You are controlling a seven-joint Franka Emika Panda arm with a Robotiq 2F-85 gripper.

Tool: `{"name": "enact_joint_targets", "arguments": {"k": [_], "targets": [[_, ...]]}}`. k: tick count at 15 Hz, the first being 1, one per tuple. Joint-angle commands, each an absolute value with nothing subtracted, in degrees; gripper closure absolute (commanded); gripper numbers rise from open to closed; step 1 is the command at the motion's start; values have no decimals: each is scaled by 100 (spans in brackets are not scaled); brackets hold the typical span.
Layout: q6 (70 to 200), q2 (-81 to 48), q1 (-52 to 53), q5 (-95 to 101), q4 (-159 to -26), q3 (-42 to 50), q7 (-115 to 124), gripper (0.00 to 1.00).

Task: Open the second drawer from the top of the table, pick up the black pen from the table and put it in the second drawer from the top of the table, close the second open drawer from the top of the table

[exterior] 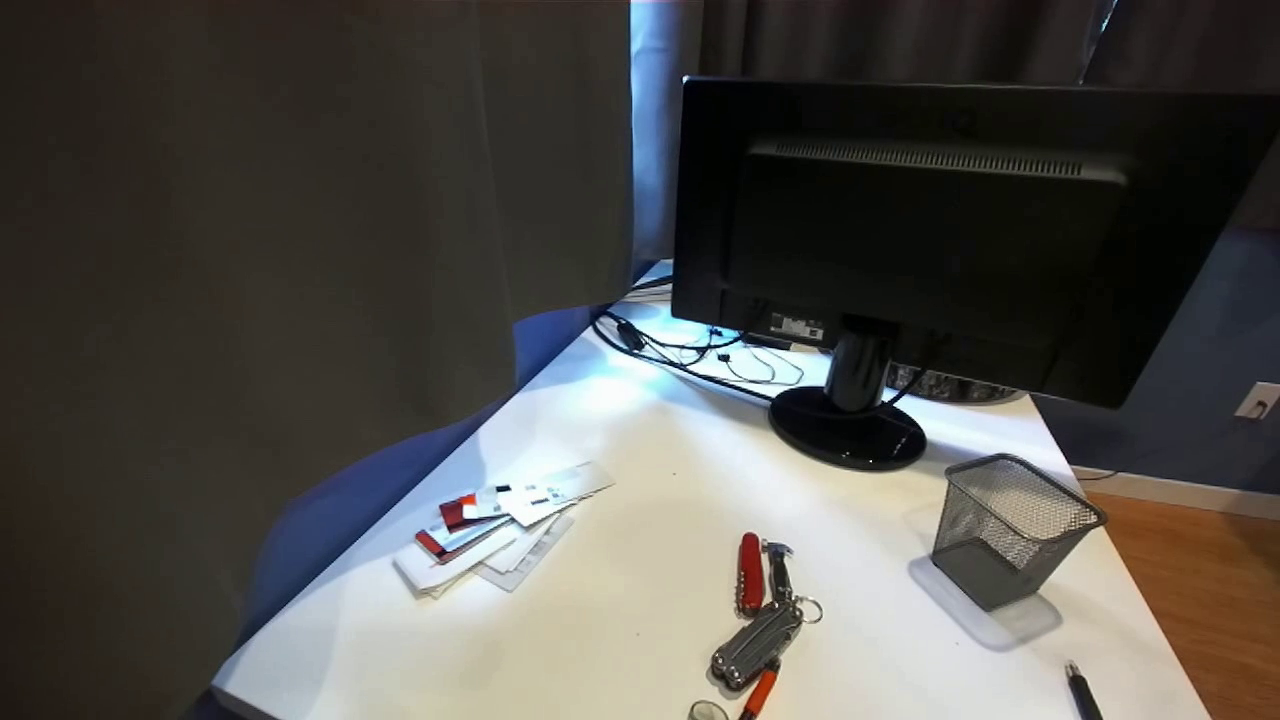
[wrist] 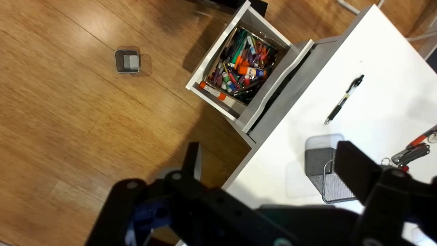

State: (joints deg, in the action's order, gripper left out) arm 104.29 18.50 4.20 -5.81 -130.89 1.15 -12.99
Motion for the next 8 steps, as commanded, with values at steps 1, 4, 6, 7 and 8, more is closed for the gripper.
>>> {"name": "enact_joint_targets", "arguments": {"k": [1, 4, 6, 7, 8], "targets": [[10435, 1753, 418, -629, -13106, 61, -1303, 0], [10775, 1231, 736, -1284, -13547, -55, -1772, 0], [10894, 885, 910, -1841, -13783, -181, -1950, 0], [11073, 667, 1002, -2122, -13908, -274, -2058, 0], [11318, 426, 1086, -2369, -14023, -396, -2118, 0]]}}
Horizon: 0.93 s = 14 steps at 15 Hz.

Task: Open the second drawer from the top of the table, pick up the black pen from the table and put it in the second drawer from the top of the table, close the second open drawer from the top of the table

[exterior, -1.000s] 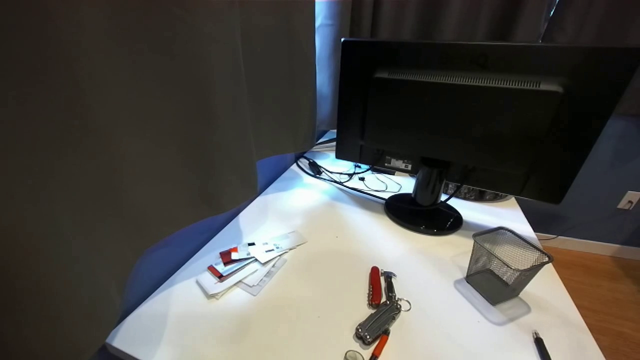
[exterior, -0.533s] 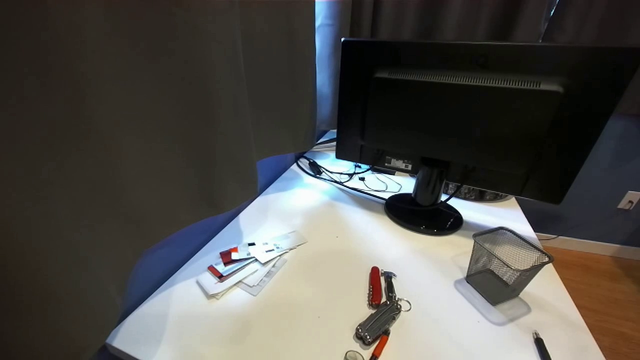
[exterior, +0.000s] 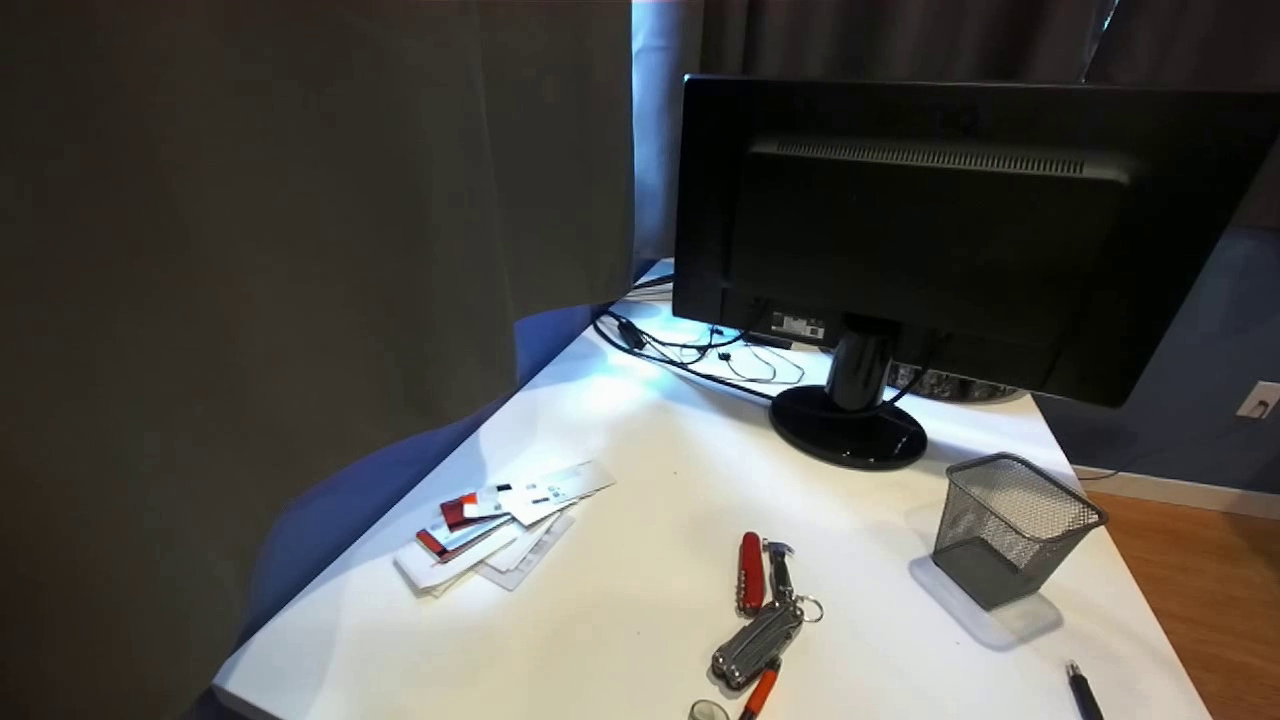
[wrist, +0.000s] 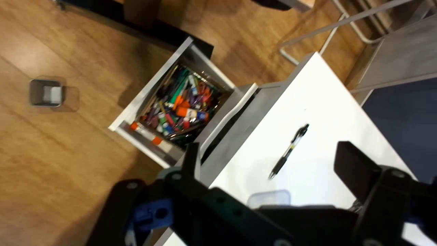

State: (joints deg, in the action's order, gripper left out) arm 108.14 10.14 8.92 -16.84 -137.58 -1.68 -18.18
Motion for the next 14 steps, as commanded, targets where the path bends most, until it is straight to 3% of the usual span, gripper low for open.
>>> {"name": "enact_joint_targets", "arguments": {"k": [1, 7, 14], "targets": [[11624, 170, 1168, -2625, -14130, -529, -2191, 0], [13284, -973, 1162, -3274, -14437, -1088, -2466, 0], [13238, -1034, 1054, -3074, -14410, -1172, -2324, 0]]}}
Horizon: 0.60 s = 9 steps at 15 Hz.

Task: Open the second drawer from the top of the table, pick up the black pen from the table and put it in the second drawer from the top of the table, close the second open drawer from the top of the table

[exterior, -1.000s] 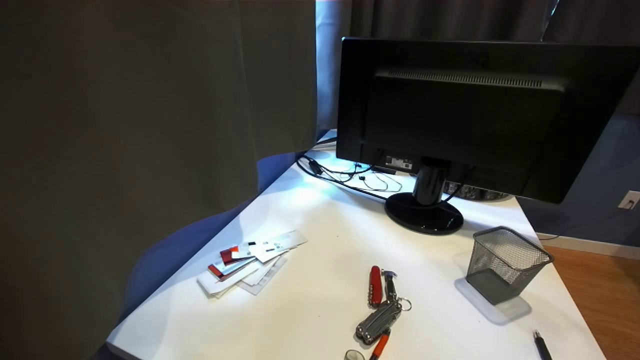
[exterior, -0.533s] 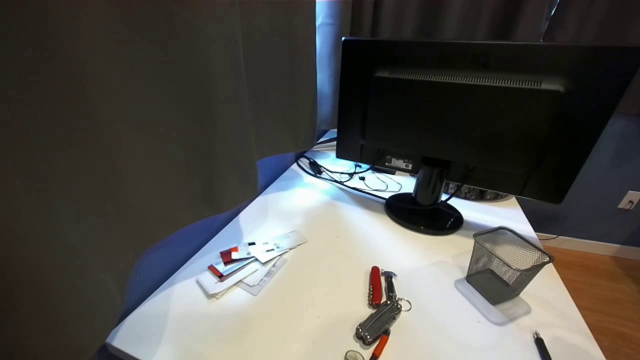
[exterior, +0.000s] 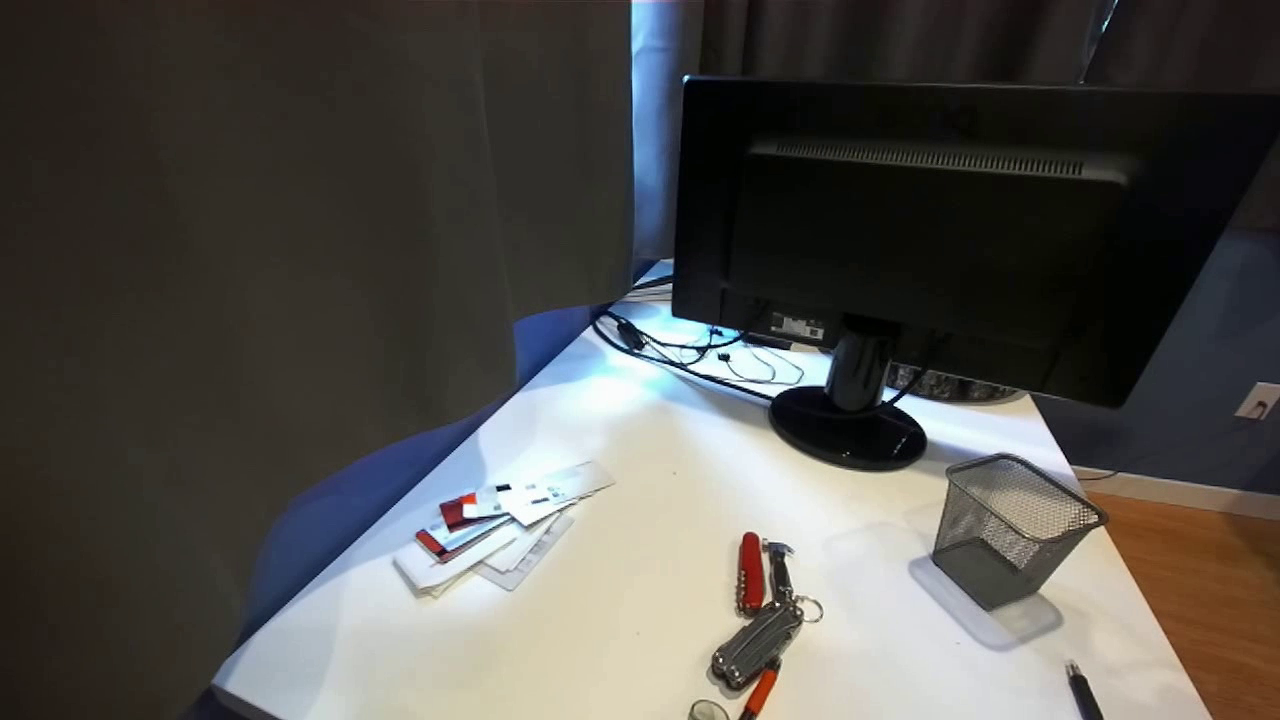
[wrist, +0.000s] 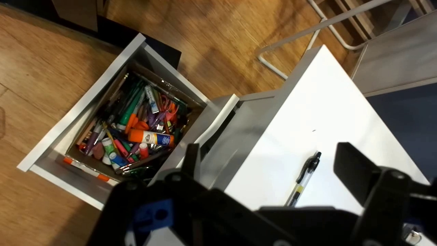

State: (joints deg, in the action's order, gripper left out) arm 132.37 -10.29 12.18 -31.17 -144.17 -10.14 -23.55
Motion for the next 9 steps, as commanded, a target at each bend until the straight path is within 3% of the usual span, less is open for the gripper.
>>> {"name": "enact_joint_targets", "arguments": {"k": [1, 9], "targets": [[13385, -1249, 1007, -3285, -14411, -1200, -2505, 0], [15062, -2666, 209, -6192, -14588, -1875, -5221, 0]]}}
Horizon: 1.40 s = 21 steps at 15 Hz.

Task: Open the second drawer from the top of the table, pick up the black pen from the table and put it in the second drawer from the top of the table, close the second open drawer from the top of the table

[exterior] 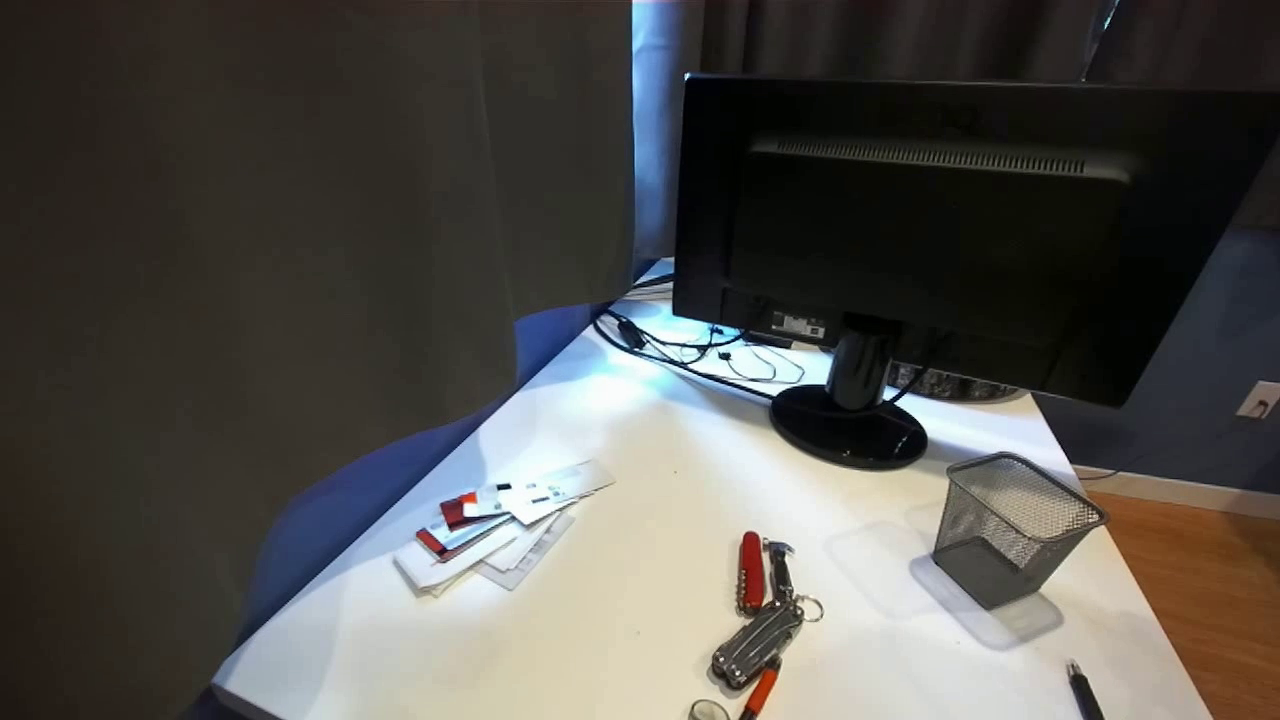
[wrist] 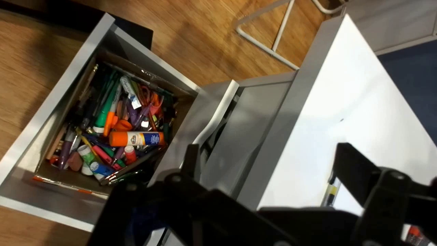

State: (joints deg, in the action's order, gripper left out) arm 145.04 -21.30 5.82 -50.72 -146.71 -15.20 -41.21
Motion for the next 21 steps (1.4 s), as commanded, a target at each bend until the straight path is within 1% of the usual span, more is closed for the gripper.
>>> {"name": "enact_joint_targets", "arguments": {"k": [1, 3, 8, 11, 12, 17, 21], "targets": [[15234, -2867, 149, -6644, -14527, -1937, -5620, 0], [15599, -3278, -129, -7593, -14349, -2172, -6461, 0], [15948, -4125, -133, -9209, -13787, -2189, -7717, 0], [15771, -4478, -113, -9398, -13550, -2086, -8023, 0], [15775, -4179, -95, -9149, -13800, -2096, -7743, 0], [15775, -4281, -95, -9147, -13741, -2085, -7759, 0], [15792, -4793, -90, -9237, -13360, -1942, -7855, 0]]}}
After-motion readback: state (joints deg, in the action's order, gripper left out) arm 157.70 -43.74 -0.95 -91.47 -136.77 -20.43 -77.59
